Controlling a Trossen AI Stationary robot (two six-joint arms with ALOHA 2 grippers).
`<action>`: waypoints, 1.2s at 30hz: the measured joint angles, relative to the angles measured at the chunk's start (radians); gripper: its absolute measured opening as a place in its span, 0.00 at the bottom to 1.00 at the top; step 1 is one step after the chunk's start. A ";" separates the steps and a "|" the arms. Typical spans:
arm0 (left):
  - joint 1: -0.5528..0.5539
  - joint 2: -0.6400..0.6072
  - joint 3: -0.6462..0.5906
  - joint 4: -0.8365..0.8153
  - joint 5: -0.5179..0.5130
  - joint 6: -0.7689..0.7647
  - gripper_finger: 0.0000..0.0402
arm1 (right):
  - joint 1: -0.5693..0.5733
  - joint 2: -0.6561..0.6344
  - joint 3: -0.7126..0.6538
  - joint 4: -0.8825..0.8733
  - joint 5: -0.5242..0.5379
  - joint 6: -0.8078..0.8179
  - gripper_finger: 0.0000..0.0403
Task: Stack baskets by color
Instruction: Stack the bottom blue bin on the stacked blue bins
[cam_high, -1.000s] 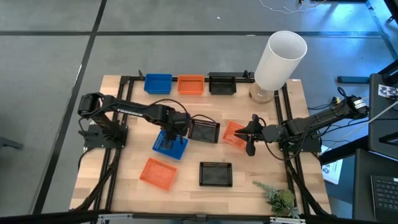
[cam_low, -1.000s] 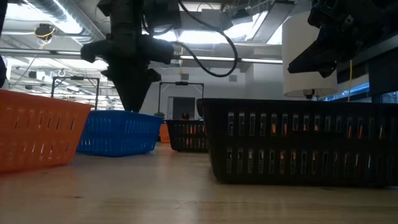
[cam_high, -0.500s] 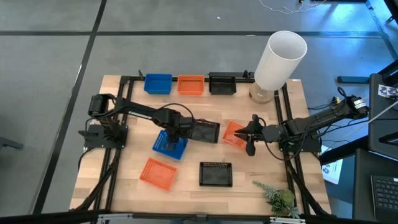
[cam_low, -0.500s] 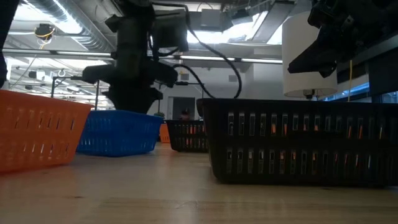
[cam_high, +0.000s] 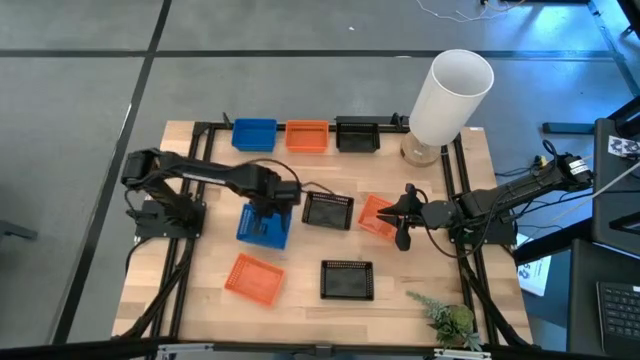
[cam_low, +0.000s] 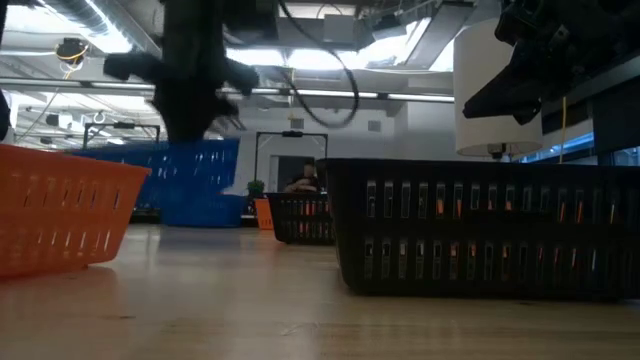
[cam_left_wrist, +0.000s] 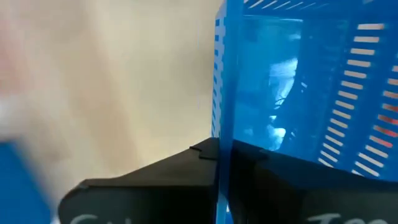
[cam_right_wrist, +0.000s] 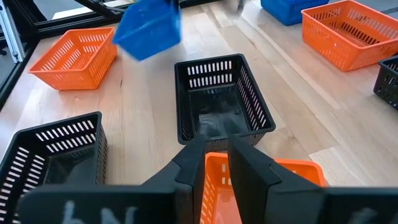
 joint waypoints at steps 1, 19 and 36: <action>0.006 -0.024 0.016 -0.032 -0.038 0.000 0.00 | 0.000 0.000 0.000 0.000 0.000 0.000 0.17; 0.426 -0.272 0.236 -0.002 -0.331 0.334 0.00 | 0.000 -0.001 0.000 0.002 0.001 0.001 0.17; 0.866 -0.096 0.237 0.171 -0.077 0.511 0.00 | 0.000 0.000 0.000 0.002 0.001 -0.001 0.17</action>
